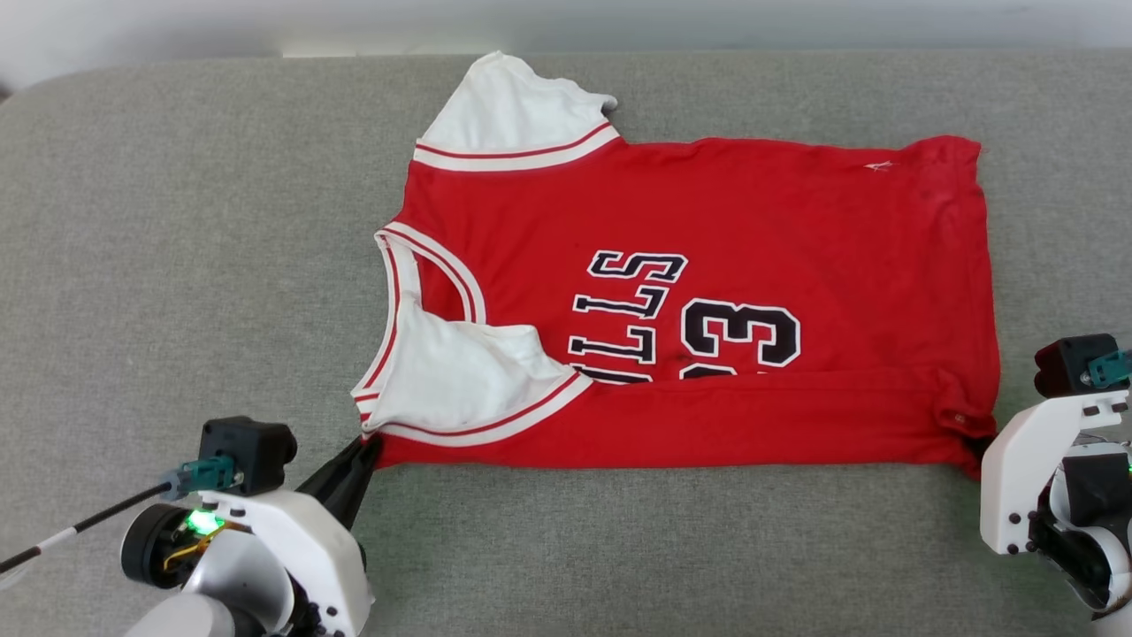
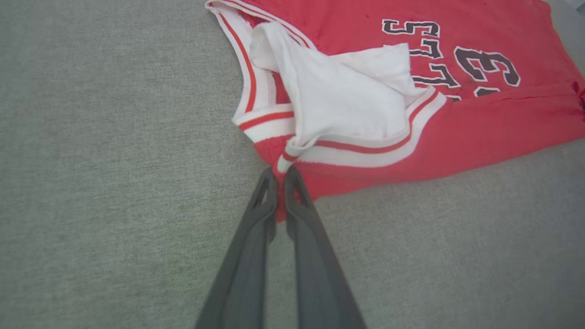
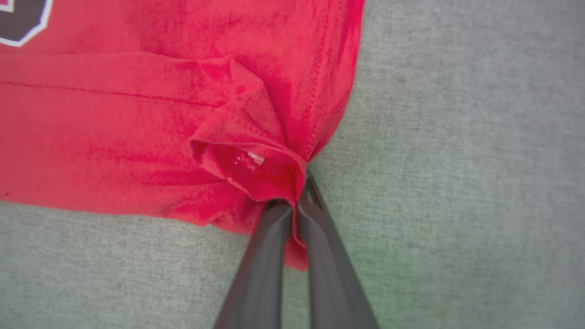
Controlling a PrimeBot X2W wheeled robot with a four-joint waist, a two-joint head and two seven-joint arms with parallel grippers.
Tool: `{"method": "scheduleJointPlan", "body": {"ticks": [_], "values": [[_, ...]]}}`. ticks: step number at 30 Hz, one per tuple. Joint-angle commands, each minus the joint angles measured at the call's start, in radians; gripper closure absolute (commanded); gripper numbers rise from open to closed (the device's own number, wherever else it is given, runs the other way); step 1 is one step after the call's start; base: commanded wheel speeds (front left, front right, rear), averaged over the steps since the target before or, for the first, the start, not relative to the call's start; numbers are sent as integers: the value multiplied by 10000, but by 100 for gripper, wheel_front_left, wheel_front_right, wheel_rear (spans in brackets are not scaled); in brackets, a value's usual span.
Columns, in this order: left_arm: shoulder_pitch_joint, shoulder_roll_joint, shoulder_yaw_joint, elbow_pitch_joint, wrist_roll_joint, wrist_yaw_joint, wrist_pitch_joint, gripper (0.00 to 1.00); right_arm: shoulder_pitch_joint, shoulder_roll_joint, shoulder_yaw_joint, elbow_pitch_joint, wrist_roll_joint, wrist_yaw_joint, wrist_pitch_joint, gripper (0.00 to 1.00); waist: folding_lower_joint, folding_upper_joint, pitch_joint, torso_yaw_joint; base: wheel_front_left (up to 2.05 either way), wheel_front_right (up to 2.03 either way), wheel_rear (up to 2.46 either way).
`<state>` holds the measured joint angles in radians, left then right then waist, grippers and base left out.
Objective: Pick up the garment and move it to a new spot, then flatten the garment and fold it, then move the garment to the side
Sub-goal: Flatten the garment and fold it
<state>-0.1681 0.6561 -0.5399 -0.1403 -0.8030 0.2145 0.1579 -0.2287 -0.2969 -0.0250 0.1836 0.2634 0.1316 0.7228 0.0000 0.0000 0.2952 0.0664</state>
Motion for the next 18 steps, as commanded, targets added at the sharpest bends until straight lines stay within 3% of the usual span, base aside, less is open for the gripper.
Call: {"method": "scheduleJointPlan", "body": {"ticks": [1, 9, 18], "values": [[139, 118, -15, 50, 74, -7, 44, 100, 273, 84, 51, 405, -1, -16, 112, 100, 0, 0, -134, -72, 0, 0, 0], [998, 552, -194, 113, -31, 163, 275, 100, 605, -242, -202, -483, 411, -16, 110, 100, 0, 0, -898, -393, 0, 0, 0], [2151, 865, -514, -217, -227, 287, 477, 100, 2299, -473, -730, -2058, 1034, -17, 1117, 100, 0, 0, -1246, -564, 0, 0, 0]]}}
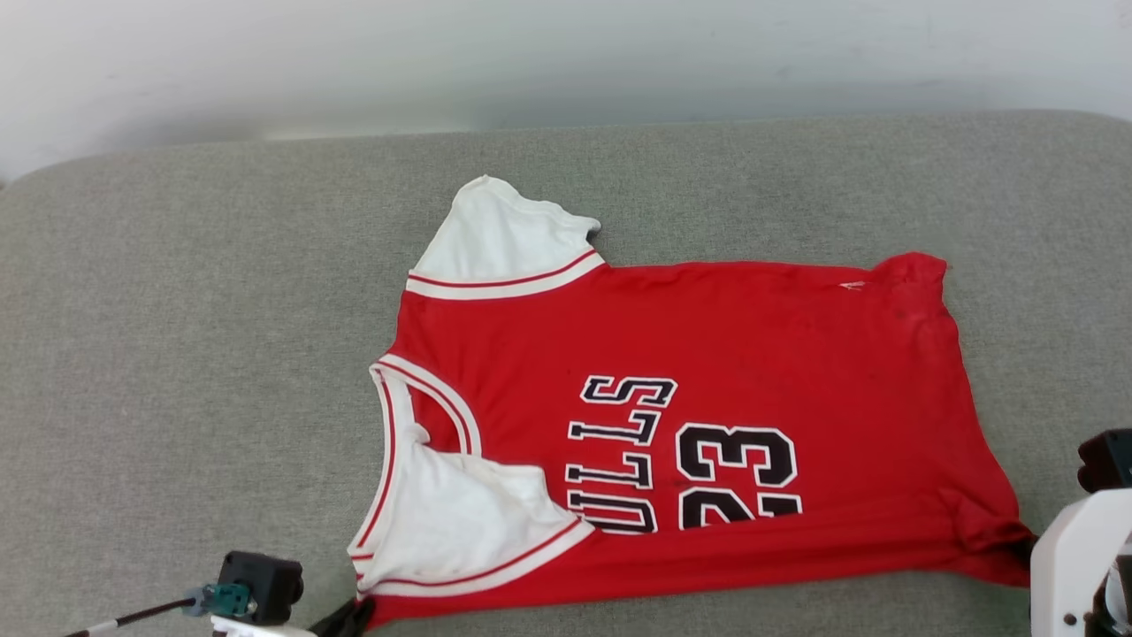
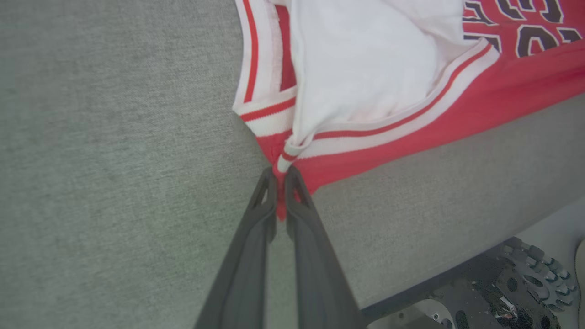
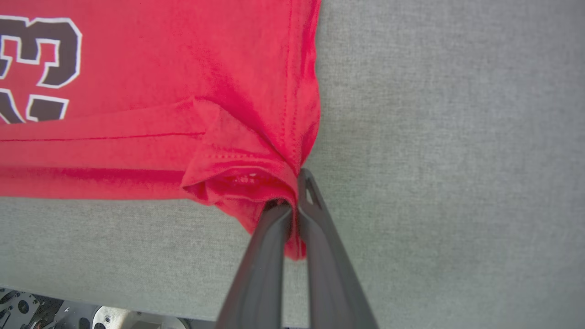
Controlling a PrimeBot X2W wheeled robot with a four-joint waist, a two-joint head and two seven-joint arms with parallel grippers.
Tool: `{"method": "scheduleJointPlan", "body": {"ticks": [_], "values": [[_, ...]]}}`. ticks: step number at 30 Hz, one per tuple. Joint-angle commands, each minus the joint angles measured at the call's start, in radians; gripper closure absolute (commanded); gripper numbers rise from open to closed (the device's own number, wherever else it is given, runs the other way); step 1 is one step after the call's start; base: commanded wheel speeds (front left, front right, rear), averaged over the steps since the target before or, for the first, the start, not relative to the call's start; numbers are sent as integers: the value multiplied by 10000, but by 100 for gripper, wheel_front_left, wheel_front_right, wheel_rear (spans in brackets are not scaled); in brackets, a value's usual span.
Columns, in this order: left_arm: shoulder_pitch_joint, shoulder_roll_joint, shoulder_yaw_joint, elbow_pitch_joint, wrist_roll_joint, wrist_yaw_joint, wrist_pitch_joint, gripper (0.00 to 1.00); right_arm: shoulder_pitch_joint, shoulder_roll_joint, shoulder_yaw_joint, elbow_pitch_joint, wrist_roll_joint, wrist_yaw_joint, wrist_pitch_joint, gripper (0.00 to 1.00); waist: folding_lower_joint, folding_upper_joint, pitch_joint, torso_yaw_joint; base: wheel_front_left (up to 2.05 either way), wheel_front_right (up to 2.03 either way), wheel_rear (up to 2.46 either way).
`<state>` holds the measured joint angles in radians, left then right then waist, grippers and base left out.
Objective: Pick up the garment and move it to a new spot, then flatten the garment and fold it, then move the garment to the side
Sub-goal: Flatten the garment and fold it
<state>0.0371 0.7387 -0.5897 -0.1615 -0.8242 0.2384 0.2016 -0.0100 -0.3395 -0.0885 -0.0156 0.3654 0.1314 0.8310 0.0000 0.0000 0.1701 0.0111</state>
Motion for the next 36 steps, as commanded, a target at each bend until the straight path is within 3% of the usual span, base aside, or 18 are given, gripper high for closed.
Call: {"method": "scheduleJointPlan", "body": {"ticks": [1, 7, 8, 9, 10, 11, 15, 21, 22, 24, 32, 36], "values": [[176, 34, -40, -14, -73, 39, 52, 100, 276, 0, -185, -155, 41, -16, 108, 100, 0, 0, 15, -20, 0, 0, 0], [126, -165, -240, 234, -149, -163, 99, 100, 618, 203, -335, -246, 66, -15, 227, 100, 0, 0, 135, -51, 0, 0, 0], [50, -203, -264, 290, -133, -183, 97, 100, 572, 242, -333, -194, 42, -15, 174, 67, 0, 0, 143, -59, 0, 0, 0], [-33, -235, -293, 333, -88, -237, 66, 67, 506, 262, -342, -135, -5, -15, 117, 0, 0, 0, 145, -66, 0, 0, 0], [-86, -245, -321, 372, -34, -269, 43, 19, 448, 252, -329, -62, -72, -15, 52, 0, 0, 0, 144, -72, 0, 0, 0], [-122, -276, -317, 405, -37, -293, 11, 0, 406, 210, -278, -12, -150, -15, -7, 0, 0, 0, 135, -74, 0, 0, 0], [-423, -406, -36, 344, 145, -336, -583, 0, 129, 214, -278, 73, -293, -12, -483, 0, 0, 0, 2, -83, 0, 0, 0], [-772, -710, 663, 209, 666, -273, -2521, 0, -266, 99, -198, -226, -566, -12, -1667, 0, 0, 0, -366, -162, 0, 0, 0], [-855, -937, 1012, 146, 929, -261, -3712, 0, -523, 232, -294, -618, -718, -10, -2628, 0, 0, 0, -530, -235, 0, 0, 0], [-801, -1097, 1195, 152, 1070, -267, -4208, 0, -613, 294, -193, -846, -748, -10, -3293, 0, 0, 0, -616, -296, 0, 0, 0], [-526, -1923, 2158, -11, 1754, -356, -4671, 0, -612, 722, 11, -1322, -591, -12, -5581, 0, 0, 0, -703, -493, 0, 0, 0], [-273, -2556, 2836, -193, 2310, -635, -4682, 0, -414, 956, 192, -1425, -514, -10, -6837, 0, 0, 0, -582, -600, 0, 0, 0]]}}
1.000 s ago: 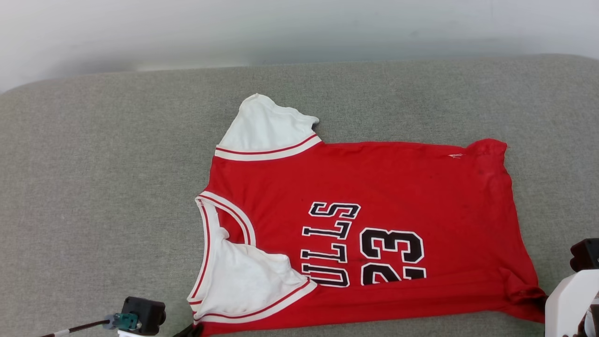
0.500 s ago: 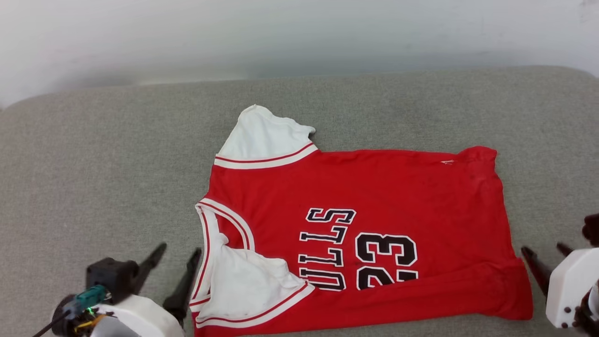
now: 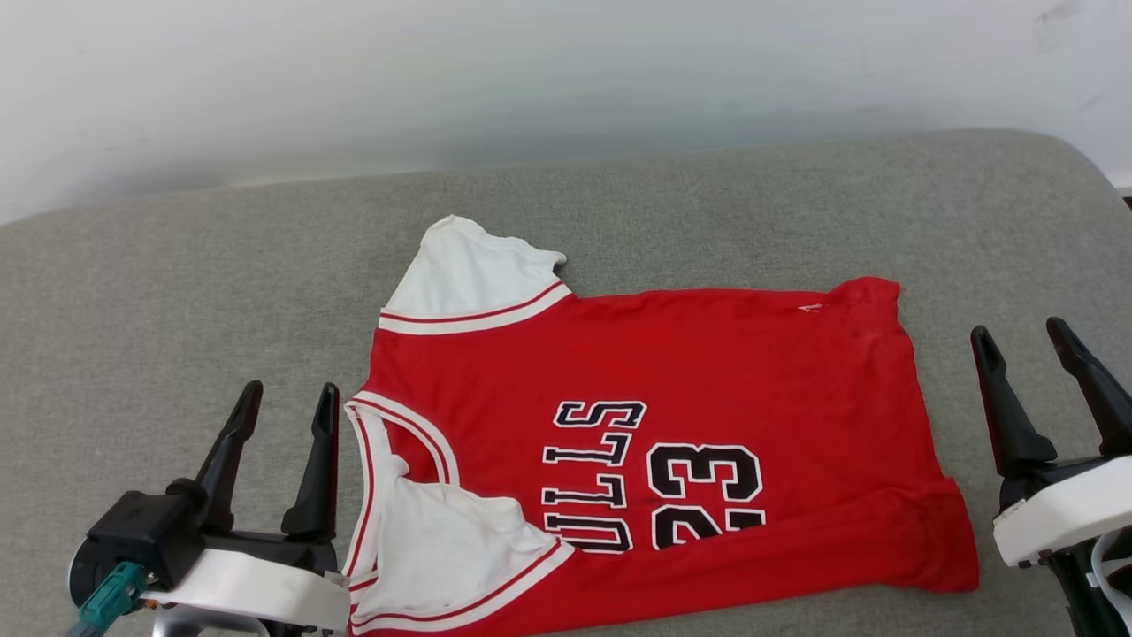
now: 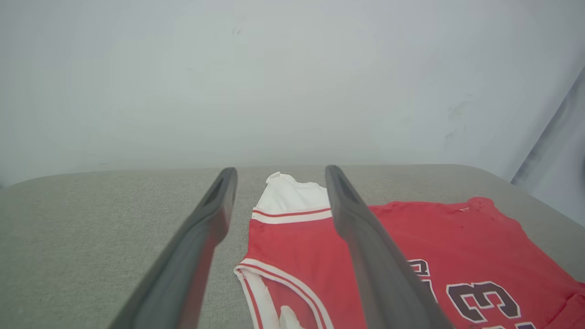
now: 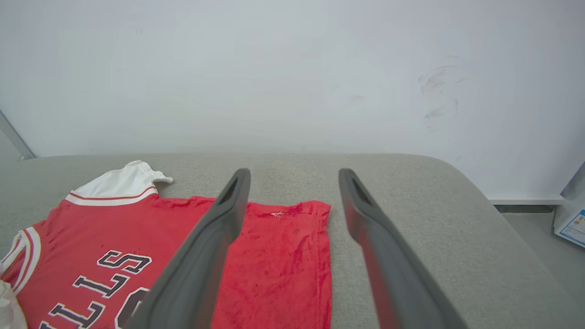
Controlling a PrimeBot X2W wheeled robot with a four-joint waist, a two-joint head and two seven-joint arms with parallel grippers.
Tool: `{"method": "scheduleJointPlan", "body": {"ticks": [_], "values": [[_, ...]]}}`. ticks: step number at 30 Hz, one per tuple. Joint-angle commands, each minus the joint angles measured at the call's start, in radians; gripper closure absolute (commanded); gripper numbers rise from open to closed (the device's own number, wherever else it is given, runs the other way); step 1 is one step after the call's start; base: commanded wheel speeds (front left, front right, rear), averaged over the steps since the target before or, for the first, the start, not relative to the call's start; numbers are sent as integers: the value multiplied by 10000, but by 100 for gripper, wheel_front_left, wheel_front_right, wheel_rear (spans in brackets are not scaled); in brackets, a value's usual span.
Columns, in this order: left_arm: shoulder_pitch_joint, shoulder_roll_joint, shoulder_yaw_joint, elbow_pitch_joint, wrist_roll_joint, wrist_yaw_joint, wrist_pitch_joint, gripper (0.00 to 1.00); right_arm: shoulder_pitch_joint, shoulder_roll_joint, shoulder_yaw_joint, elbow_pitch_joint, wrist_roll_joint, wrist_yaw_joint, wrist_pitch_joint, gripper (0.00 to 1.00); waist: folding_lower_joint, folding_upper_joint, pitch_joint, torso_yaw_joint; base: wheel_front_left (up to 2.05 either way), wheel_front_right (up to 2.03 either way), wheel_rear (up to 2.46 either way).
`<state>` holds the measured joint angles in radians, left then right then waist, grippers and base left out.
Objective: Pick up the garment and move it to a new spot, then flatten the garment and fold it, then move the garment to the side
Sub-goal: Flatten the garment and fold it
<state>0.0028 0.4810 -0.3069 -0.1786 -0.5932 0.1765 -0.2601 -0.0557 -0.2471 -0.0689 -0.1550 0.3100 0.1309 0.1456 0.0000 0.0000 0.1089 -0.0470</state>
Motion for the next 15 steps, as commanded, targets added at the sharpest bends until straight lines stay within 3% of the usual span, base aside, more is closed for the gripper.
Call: {"method": "scheduleJointPlan", "body": {"ticks": [1, 8, 15], "values": [[98, -103, 154, -39, 148, -104, -65, 0, 87, 103, 8, -27, 50, -4, -241, 0, 0, 0, 76, -40, 0, 0, 0], [-287, -419, 745, 93, 823, -808, -57, 0, -63, 409, 91, 31, -93, -4, -1367, 0, 0, 0, 652, -366, 0, 0, 0], [-2005, 446, 809, 538, 952, -1371, 912, 0, -504, 559, 446, -132, -656, -4, -1743, 0, 0, 0, 1906, -1063, 0, 0, 0]]}}
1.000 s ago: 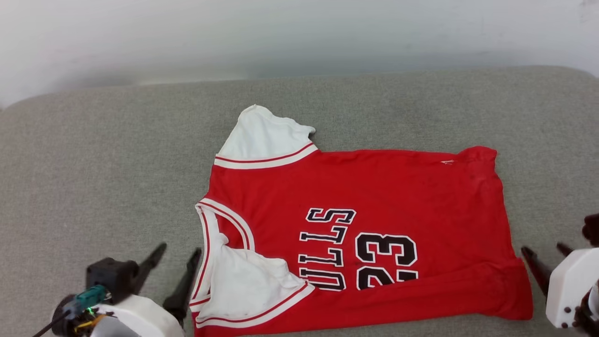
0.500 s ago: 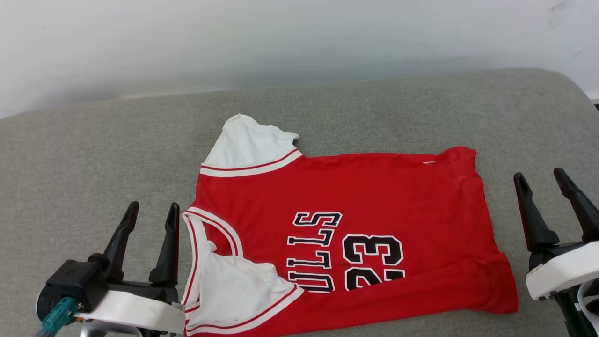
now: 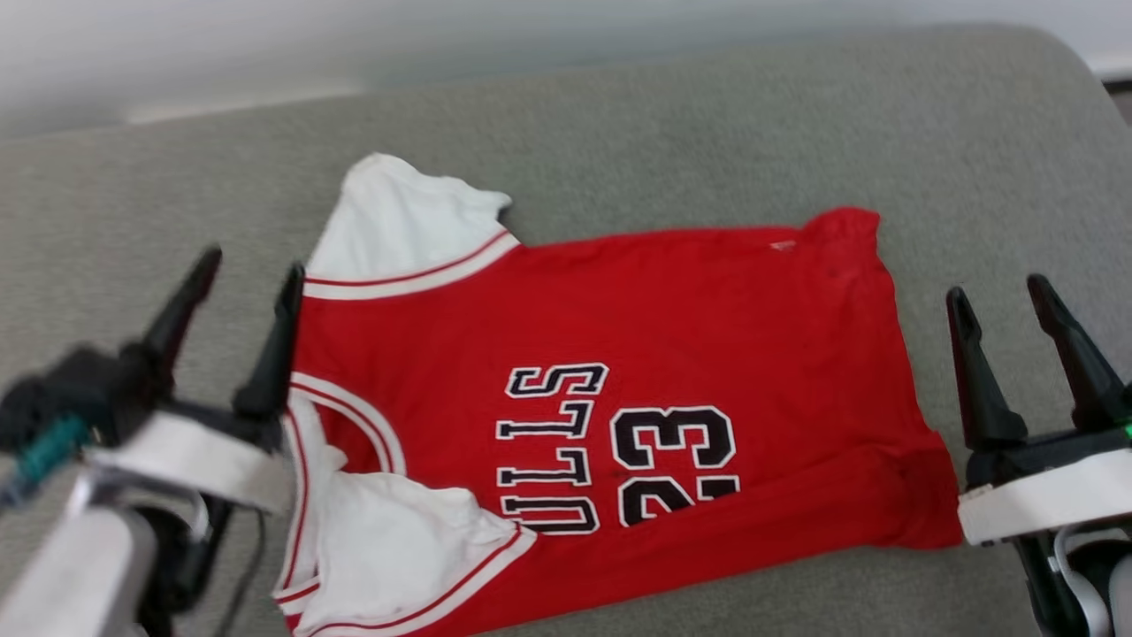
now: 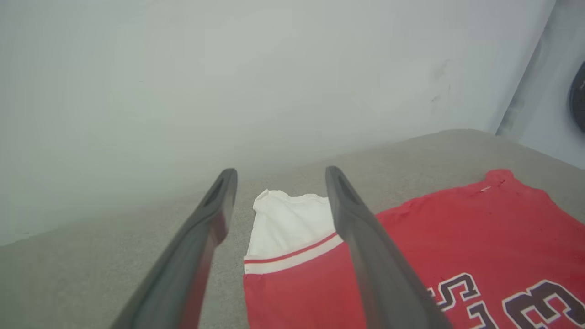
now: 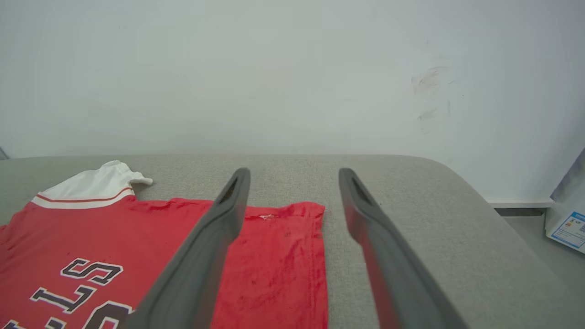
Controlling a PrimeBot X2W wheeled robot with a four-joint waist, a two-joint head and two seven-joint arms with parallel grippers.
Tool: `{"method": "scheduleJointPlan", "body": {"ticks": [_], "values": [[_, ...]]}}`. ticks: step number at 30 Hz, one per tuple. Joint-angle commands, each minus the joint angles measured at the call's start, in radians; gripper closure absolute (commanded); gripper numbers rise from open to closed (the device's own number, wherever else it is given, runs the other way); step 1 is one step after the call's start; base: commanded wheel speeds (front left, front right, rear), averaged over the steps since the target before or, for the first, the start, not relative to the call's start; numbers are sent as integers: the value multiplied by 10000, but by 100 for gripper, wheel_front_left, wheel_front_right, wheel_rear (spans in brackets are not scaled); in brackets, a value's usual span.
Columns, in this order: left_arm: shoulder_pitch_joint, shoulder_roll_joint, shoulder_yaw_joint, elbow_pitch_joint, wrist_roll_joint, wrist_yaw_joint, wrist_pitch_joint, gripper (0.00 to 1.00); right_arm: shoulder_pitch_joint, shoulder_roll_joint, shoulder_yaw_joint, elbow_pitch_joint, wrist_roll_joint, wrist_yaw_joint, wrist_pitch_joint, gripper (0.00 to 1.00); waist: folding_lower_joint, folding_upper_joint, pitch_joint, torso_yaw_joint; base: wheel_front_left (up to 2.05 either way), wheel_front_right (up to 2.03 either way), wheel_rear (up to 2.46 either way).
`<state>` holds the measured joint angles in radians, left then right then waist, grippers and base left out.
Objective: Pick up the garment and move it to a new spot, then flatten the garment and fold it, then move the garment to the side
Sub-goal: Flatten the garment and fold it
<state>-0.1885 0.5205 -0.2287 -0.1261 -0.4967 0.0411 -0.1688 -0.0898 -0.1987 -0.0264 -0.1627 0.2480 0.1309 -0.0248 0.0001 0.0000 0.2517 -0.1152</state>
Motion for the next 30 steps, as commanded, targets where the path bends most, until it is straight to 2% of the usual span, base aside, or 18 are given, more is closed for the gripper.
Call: {"method": "scheduleJointPlan", "body": {"ticks": [1, 5, 9, 14, 19, 23, 27, 30], "values": [[-477, 230, 11, 110, -63, -173, 337, 0, -246, 138, 38, -115, -98, -4, -98, 0, -1, 0, 647, -477, 0, 0, 0], [-2101, 1147, -28, 407, -319, -800, 2089, 0, -522, 359, 136, -276, -247, -4, -147, 0, -1, 0, 1336, -905, 0, 0, 0], [-3962, 1751, 0, 855, -1116, -1141, 4332, 0, -783, 545, 195, -368, -289, -4, -223, 0, -1, 0, 1902, -1237, 0, 0, 0], [-6100, 2458, -408, 1800, -2041, -1482, 7227, 0, -1013, 719, 326, -194, -335, -4, -362, 0, -1, 0, 2465, -1638, 0, 0, 0], [-7791, 2807, -719, 3112, -2967, -1562, 9891, 0, -1181, 899, 551, 44, -283, -4, -500, 0, -1, 0, 2951, -2015, 0, 0, 0], [-8743, 2825, -924, 4121, -3462, -1499, 11544, 0, -1308, 1032, 727, 306, -147, -4, -639, 0, -1, 0, 3301, -2301, 0, 0, 0], [-9361, 2852, -1057, 4868, -3754, -1357, 12682, 0, -1427, 1114, 869, 548, 47, -4, -813, 0, -1, 0, 3567, -2527, 0, 0, 0], [-9679, 2970, -1257, 5164, -3609, -1423, 13053, 0, -1515, 1165, 950, 681, 74, -4, -947, 0, -1, 0, 3776, -2635, 0, 0, 0]]}}
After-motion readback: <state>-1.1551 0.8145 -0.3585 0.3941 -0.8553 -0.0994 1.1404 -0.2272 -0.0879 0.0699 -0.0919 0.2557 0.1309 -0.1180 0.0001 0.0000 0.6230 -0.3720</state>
